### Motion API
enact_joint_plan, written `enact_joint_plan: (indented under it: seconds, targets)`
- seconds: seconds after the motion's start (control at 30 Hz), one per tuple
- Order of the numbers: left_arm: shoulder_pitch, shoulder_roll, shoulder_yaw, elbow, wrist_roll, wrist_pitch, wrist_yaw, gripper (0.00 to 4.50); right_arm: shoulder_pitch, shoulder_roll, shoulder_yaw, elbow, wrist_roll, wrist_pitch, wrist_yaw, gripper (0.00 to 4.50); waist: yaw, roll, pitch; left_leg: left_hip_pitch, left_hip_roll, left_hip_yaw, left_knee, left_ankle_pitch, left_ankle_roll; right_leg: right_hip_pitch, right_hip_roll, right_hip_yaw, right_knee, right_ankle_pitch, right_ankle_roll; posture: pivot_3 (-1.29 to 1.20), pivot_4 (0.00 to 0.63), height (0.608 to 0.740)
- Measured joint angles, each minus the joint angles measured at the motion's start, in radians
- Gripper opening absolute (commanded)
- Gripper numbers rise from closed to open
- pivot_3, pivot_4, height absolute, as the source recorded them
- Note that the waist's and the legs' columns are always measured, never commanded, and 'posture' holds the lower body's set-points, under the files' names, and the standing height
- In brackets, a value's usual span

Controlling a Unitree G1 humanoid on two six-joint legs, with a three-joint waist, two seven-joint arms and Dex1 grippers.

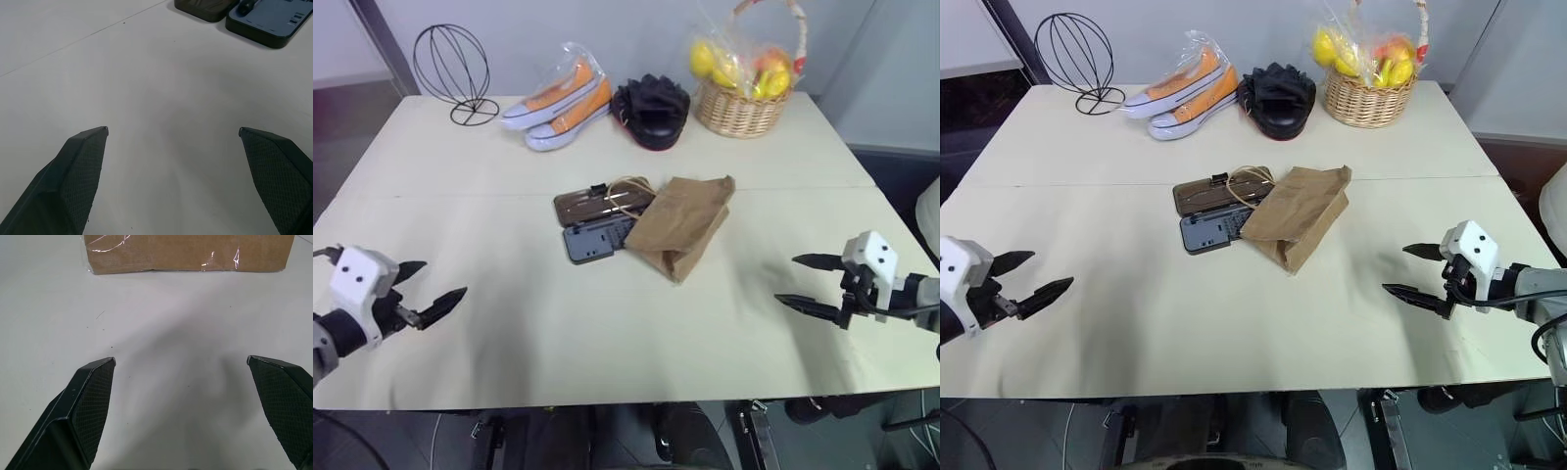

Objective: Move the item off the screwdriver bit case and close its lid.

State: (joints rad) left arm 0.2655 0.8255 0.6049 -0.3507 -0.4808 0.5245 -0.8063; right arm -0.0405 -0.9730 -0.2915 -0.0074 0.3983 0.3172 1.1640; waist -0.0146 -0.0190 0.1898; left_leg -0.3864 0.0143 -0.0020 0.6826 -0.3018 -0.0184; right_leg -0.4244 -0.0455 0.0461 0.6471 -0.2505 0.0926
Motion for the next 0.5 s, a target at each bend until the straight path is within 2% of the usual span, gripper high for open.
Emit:
enact_joint_plan:
  seconds: [0.33,0.5]
  targets:
    - [-0.091,-0.008,-0.044,0.021,0.000,0.037,0.045,4.49,0.048,0.046,-0.002,-0.100,-0.002,0.015,-0.097,4.50,0.001,0.000,0.000,0.000,0.000,0.000,0.000,0.000,0.000,0.000,0.000,0.000,0.000,0.002,0.003,0.00,0.150,0.740]
    - [-0.162,-0.024,-0.077,0.009,-0.061,0.085,0.043,4.49,0.071,0.058,-0.013,-0.178,0.012,0.100,-0.169,4.50,0.001,0.000,0.000,0.000,0.000,0.000,0.000,0.000,0.000,0.000,0.000,0.000,0.000,0.001,0.003,0.00,0.150,0.740]
